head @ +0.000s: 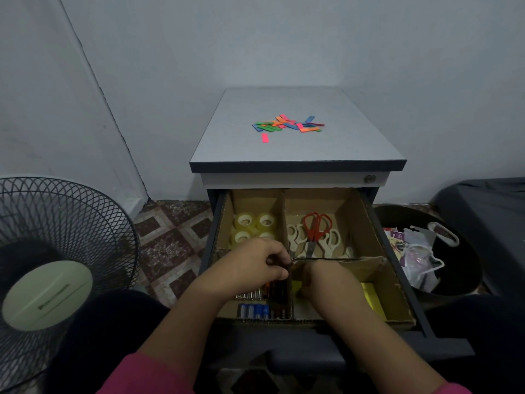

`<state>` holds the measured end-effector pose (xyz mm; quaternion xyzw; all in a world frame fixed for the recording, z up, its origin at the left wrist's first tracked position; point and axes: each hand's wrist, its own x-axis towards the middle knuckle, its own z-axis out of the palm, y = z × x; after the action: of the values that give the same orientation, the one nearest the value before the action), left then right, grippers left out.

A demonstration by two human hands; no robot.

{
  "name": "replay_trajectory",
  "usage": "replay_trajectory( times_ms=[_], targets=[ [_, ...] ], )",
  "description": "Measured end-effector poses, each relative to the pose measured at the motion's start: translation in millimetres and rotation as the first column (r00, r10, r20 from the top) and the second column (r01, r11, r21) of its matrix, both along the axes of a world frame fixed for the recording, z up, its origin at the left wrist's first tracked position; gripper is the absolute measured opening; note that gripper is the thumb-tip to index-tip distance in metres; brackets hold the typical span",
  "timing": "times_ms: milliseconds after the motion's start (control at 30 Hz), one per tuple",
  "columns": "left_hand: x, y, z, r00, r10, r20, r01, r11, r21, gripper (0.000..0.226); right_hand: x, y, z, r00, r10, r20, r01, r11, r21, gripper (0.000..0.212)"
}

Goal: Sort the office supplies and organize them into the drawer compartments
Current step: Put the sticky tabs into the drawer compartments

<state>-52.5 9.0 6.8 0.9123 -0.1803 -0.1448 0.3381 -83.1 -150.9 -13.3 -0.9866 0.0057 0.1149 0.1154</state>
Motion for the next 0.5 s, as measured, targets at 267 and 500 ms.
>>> replay_trajectory(
  times_ms=[267,500],
  targets=[
    [-0.7,-0.2,1.4,1.000,0.004,-0.004,-0.004,1.000,-0.003,0.019,1.0,-6.2,10.4,0.980,0.070,-0.185,-0.072,0.997,-0.004,0.043],
    [-0.8,-0.3,0.8,1.000,0.008,0.000,-0.008,1.000,0.010,0.018,-1.5,-0.7,9.2,0.988,0.120,-0.100,-0.124,0.992,-0.036,0.033]
  ],
)
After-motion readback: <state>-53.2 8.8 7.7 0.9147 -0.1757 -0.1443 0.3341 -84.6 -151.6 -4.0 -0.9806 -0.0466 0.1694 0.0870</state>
